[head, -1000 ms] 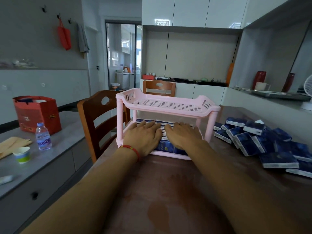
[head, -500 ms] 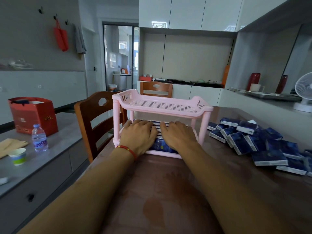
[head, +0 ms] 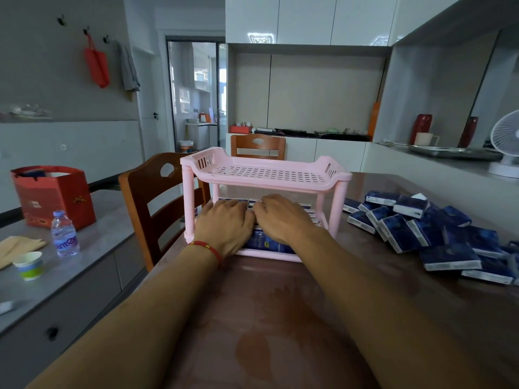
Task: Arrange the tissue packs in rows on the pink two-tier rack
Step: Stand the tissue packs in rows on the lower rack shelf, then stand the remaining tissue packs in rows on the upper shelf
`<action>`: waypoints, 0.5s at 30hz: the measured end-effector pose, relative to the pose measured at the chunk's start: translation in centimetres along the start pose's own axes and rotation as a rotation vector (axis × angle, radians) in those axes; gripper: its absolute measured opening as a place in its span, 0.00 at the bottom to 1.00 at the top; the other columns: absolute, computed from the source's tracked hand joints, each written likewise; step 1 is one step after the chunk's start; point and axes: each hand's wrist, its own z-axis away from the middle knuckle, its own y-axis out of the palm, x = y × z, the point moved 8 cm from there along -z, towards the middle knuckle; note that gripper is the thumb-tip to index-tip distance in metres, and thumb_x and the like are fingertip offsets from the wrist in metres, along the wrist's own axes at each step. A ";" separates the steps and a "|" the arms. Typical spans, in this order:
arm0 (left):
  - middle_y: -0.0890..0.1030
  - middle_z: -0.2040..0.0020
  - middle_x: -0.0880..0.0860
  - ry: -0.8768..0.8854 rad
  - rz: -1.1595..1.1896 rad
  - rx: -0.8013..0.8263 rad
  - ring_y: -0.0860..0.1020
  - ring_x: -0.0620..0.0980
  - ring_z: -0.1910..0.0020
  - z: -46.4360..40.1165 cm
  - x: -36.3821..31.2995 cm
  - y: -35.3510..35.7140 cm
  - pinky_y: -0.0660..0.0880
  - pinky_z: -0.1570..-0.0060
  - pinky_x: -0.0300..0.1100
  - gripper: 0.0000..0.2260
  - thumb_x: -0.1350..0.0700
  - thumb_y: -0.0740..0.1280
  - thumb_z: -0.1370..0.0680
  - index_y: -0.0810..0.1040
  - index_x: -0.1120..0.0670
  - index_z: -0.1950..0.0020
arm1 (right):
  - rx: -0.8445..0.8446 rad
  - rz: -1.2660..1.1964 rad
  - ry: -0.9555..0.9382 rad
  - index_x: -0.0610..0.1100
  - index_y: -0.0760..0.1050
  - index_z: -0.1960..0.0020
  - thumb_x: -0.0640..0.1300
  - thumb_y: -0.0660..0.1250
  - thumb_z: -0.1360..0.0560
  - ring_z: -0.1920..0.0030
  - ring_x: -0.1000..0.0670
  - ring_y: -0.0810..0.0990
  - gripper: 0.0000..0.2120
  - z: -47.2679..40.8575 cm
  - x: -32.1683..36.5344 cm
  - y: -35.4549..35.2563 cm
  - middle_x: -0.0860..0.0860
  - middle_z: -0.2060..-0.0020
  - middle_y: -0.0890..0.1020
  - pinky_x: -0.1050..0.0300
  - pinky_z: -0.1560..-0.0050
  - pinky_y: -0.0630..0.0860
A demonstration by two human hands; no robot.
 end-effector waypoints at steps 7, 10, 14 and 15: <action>0.83 0.46 0.55 0.150 0.122 -0.150 0.79 0.56 0.47 2.1 -2.1 -4.4 0.77 0.44 0.53 0.21 0.51 0.53 0.24 0.81 0.56 0.41 | -0.295 0.081 -0.442 0.47 0.75 0.50 0.49 0.56 0.21 0.55 0.52 0.75 0.11 11.9 2.4 -4.2 0.51 0.55 0.79 0.58 0.54 0.73; 0.83 0.58 0.56 0.310 0.092 -0.232 0.78 0.57 0.57 3.6 -4.9 -6.5 0.78 0.57 0.54 0.16 0.55 0.56 0.27 0.83 0.58 0.55 | -0.186 0.187 -0.399 0.51 0.76 0.46 0.51 0.58 0.23 0.52 0.53 0.78 0.11 15.5 -0.9 -4.5 0.54 0.51 0.80 0.57 0.48 0.77; 0.79 0.60 0.55 0.596 0.052 -0.192 0.76 0.58 0.60 6.4 -11.1 -6.9 0.72 0.61 0.51 0.07 0.58 0.63 0.30 0.80 0.57 0.58 | -0.112 0.256 -0.236 0.53 0.75 0.43 0.52 0.58 0.21 0.49 0.55 0.78 0.11 17.6 -7.3 -5.9 0.56 0.48 0.80 0.55 0.44 0.78; 0.79 0.60 0.55 0.657 0.050 -0.165 0.75 0.58 0.60 7.1 -12.9 -6.7 0.71 0.61 0.51 0.07 0.58 0.62 0.30 0.79 0.56 0.57 | -0.135 0.268 -0.181 0.53 0.76 0.43 0.52 0.59 0.21 0.50 0.55 0.78 0.10 18.0 -9.3 -6.7 0.56 0.48 0.79 0.54 0.45 0.79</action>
